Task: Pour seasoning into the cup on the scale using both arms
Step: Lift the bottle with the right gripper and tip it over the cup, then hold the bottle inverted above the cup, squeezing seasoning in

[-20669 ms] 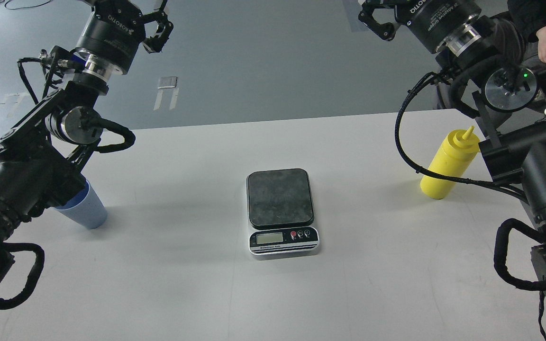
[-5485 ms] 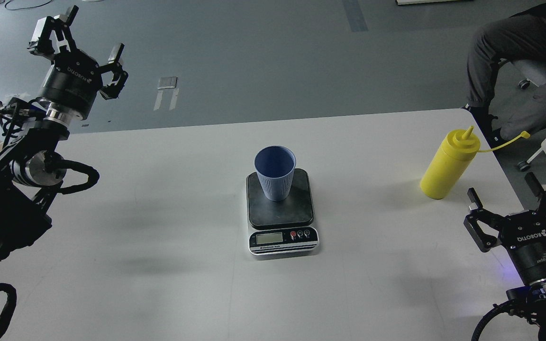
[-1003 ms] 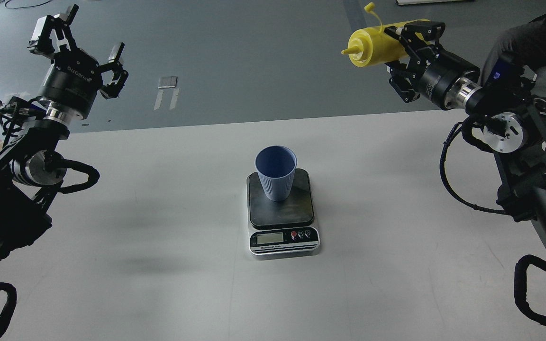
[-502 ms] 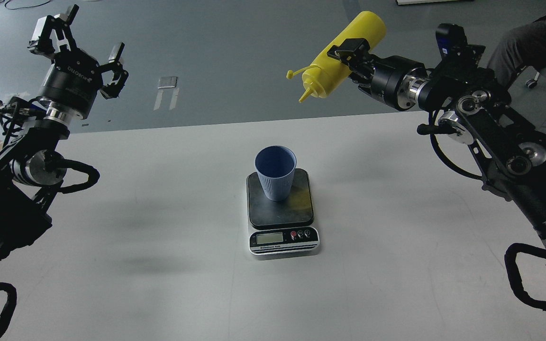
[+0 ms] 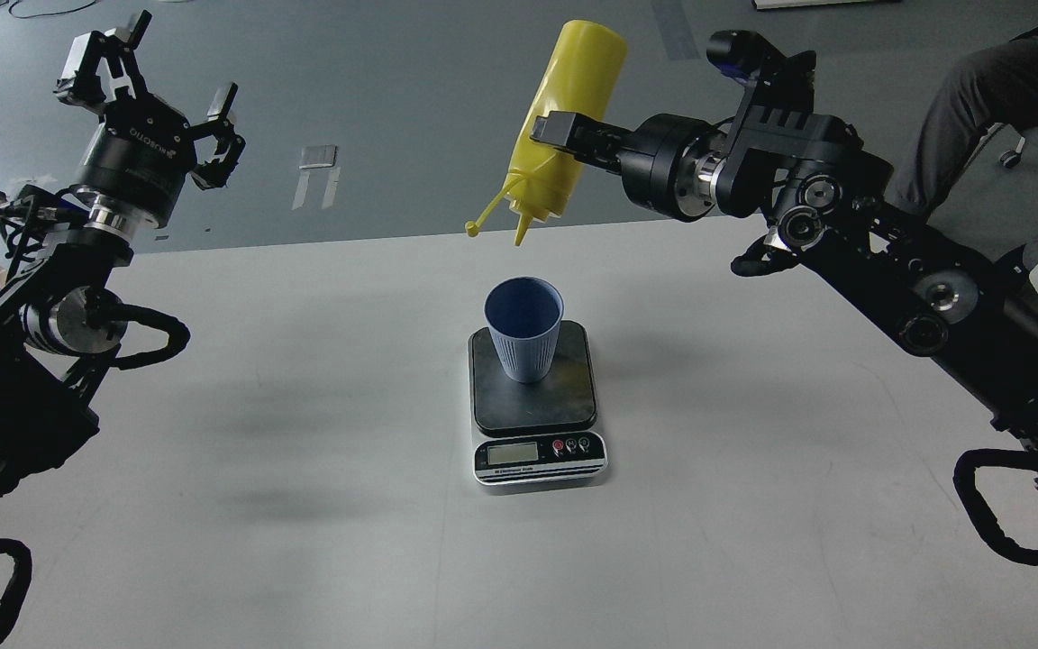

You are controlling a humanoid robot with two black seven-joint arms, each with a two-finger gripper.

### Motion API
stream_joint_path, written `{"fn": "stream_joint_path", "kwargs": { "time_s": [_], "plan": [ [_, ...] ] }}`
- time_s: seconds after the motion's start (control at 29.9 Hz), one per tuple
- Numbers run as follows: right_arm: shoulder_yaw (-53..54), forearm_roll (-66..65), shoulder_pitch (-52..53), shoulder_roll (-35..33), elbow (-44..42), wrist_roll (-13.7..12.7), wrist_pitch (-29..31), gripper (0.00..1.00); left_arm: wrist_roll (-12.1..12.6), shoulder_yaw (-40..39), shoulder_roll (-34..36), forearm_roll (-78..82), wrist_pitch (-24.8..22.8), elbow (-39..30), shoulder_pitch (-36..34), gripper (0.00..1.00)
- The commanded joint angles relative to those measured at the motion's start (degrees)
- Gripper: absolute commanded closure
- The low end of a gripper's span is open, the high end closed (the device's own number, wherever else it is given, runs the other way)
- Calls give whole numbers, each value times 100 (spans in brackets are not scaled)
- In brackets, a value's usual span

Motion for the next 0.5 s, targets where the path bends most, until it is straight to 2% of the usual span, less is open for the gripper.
{"fn": "stream_joint_path", "kwargs": {
  "time_s": [0.0,0.47],
  "plan": [
    [-42,-497,-22,-15,238,-1,35,57,-2,10,3,-4,0,0,0,2],
    [-86,-1710,-303,-323,898,-44,219,57,-2,-16,20,-4,0,0,0,2]
  ]
}}
